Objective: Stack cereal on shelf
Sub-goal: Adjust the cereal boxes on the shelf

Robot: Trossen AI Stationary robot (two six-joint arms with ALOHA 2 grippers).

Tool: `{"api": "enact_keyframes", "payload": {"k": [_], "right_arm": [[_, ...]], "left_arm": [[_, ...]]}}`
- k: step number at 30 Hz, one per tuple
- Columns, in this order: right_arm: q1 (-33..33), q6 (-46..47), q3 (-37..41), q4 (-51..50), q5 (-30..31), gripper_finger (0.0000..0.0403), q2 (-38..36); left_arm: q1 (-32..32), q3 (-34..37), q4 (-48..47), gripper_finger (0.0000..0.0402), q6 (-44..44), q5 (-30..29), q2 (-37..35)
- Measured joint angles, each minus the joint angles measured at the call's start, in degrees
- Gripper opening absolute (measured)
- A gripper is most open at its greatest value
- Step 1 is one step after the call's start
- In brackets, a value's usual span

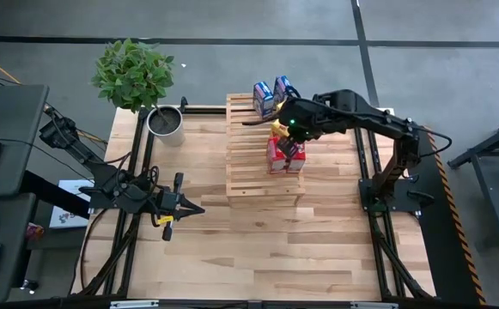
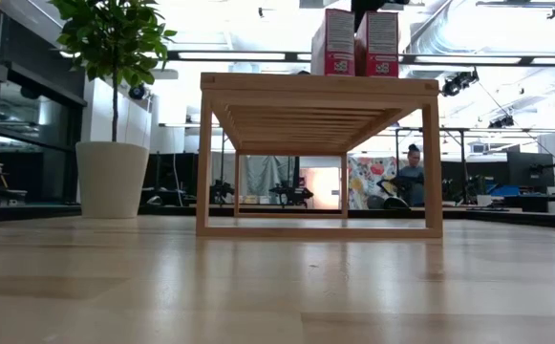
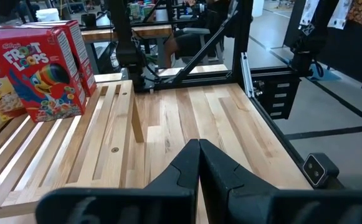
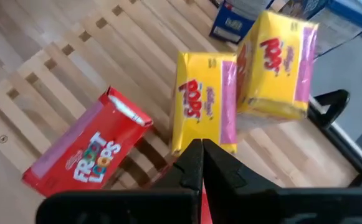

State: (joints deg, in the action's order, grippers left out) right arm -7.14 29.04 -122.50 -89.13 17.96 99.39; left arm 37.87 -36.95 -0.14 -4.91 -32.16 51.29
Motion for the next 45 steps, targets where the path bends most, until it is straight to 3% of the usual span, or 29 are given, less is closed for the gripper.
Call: {"api": "enact_keyframes", "payload": {"k": [9, 37, 45], "right_arm": [[-0.4, -0.8, 4.7, 0.8, -0.7, 0.0, 0.0], [-1.5, 1.0, 4.5, 6.7, -1.8, 0.0, 0.4], [-1.7, -2.3, 4.4, 9.2, -2.5, 0.0, 1.8]], "left_arm": [[0.0, 0.0, 0.0, 0.0, -0.1, 0.0, 0.0], [0.0, 0.0, 0.0, 0.0, -0.5, 0.0, 0.0], [0.0, 0.0, -0.3, 0.0, -0.5, 0.0, 0.0]]}}
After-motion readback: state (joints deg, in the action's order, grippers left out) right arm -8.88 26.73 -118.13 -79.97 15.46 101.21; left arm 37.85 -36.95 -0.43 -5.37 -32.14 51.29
